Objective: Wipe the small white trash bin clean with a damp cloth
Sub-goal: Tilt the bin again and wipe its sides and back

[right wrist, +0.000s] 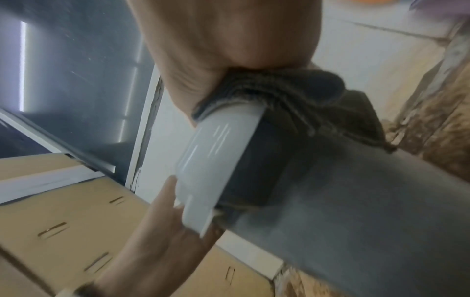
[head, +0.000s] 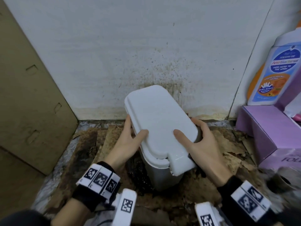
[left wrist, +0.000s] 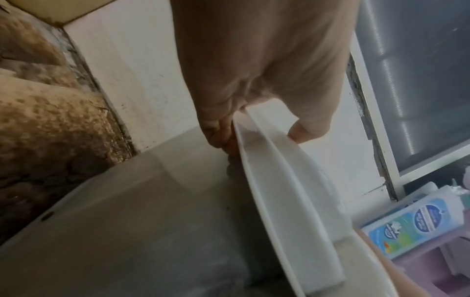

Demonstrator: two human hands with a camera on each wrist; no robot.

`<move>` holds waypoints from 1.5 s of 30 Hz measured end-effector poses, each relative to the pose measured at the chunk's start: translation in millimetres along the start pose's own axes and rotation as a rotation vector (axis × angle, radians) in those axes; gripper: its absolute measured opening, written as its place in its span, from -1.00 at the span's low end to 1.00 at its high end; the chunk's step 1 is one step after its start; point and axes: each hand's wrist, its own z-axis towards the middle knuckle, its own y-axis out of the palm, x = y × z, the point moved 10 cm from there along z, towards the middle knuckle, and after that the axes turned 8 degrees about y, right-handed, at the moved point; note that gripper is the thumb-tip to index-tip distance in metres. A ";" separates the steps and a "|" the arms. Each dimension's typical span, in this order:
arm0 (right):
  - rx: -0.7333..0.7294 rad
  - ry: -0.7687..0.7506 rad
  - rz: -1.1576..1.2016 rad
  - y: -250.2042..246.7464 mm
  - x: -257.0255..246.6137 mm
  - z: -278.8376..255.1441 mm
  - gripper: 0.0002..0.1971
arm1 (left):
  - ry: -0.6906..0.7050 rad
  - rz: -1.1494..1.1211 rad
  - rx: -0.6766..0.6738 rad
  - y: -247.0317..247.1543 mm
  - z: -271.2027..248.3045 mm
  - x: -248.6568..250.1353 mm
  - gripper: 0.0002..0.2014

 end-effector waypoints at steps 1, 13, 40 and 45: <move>0.041 0.002 0.021 0.8 1.3 -4.7 -0.16 | 0.002 0.009 -0.022 0.2 4.0 0.9 -0.27; 0.127 0.057 0.079 30.8 32.2 -35.9 -0.09 | -0.072 0.042 -0.192 7.2 18.3 -17.7 -0.42; 0.041 0.109 0.492 68.5 38.4 -25.5 -0.57 | 0.178 0.779 -0.072 -11.2 -4.0 26.2 -0.45; -0.018 0.037 0.504 93.5 27.3 -23.6 -0.60 | 0.247 0.691 -0.103 3.1 -10.0 38.5 -0.46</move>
